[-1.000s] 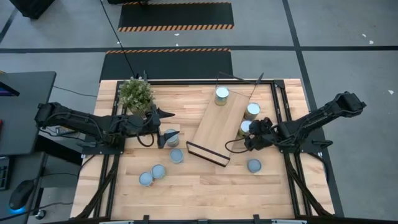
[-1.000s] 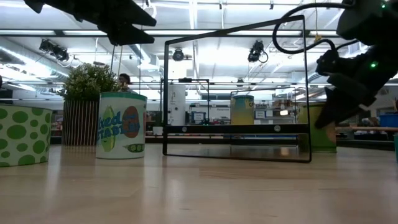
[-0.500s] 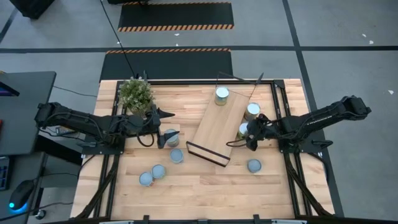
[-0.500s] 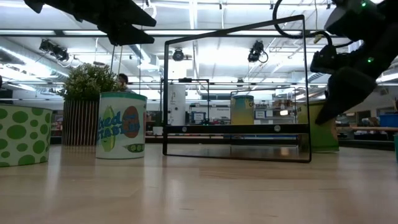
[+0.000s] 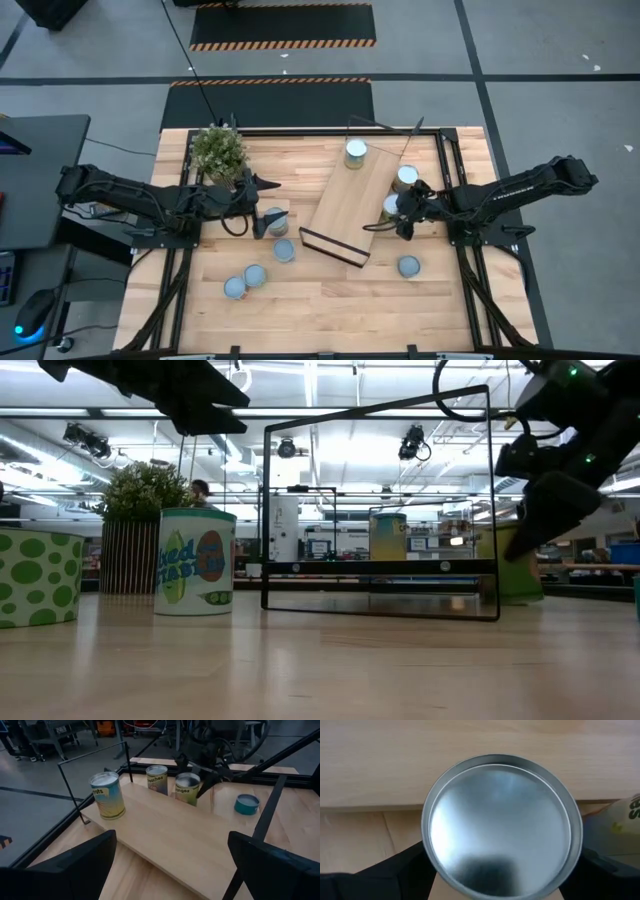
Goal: Pick and place cans onto a shelf
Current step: Put the canned oranges on the shelf
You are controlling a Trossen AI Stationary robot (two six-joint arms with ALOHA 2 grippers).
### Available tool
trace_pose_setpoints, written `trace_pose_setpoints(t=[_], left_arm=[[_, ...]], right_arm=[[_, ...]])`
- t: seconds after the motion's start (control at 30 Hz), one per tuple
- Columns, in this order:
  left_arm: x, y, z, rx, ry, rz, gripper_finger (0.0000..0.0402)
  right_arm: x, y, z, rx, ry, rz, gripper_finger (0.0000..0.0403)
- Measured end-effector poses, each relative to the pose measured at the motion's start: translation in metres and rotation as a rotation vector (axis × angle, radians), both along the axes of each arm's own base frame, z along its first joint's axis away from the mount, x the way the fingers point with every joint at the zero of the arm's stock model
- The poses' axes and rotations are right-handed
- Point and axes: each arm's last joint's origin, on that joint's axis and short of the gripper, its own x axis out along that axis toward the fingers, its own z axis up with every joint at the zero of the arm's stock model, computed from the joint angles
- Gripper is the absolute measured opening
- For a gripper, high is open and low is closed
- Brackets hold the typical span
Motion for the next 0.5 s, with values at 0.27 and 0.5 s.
trace_pose_setpoints(t=[0.27, 0.5], left_arm=[[0.000, 0.000, 0.000, -0.003, -0.001, 0.001, 0.0389], [0.000, 0.000, 0.000, -0.004, -0.002, 0.001, 0.0389]], right_arm=[[0.000, 0.000, 0.000, -0.002, -0.006, -0.002, 0.0315], [0.003, 0.000, 0.014, -0.001, -0.003, -0.015, 0.0319]])
